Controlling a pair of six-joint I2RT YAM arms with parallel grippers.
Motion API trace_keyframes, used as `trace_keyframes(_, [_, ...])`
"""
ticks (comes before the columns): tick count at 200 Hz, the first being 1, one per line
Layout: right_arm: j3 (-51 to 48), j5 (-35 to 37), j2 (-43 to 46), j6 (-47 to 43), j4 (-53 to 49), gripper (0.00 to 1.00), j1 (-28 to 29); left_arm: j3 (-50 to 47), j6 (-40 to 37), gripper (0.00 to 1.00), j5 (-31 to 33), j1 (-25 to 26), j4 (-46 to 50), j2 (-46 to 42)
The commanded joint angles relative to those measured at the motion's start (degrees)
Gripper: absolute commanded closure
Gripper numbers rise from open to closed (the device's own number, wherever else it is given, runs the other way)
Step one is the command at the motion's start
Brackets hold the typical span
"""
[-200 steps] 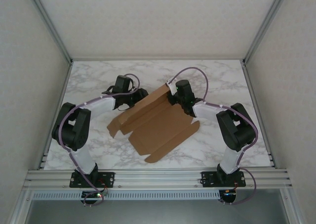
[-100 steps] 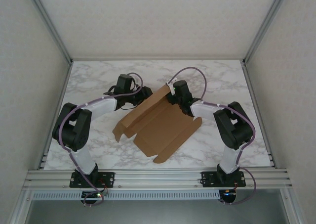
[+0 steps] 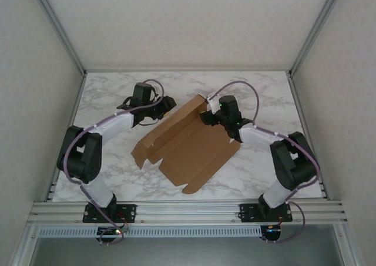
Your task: Fold the paper box
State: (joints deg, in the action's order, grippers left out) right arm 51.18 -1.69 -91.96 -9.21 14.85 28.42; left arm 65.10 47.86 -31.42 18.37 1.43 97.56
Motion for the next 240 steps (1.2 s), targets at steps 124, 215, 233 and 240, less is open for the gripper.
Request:
trace_keyframes(124, [7.35,-9.38,-10.81,-5.91,5.57,0.49,-2.58,4.15,-5.57,0.53,-0.69,1.70,2.43,0.51])
trace_keyframes(215, [8.72,-12.74,-13.57,-4.75,7.36,0.87,-3.20,7.38,-6.25,0.55,-1.33,1.59,3.93,2.53])
trace_keyframes(233, [5.57,-8.82,-11.74,-3.44,10.33,0.93,-3.18,8.55,-6.41,0.56,-0.07,1.36,4.95,1.81])
trace_keyframes(240, [4.20,-7.16,-10.77,-2.84,11.51,0.96,-3.16,9.16,-6.52,0.56,0.84,1.23,5.59,1.44])
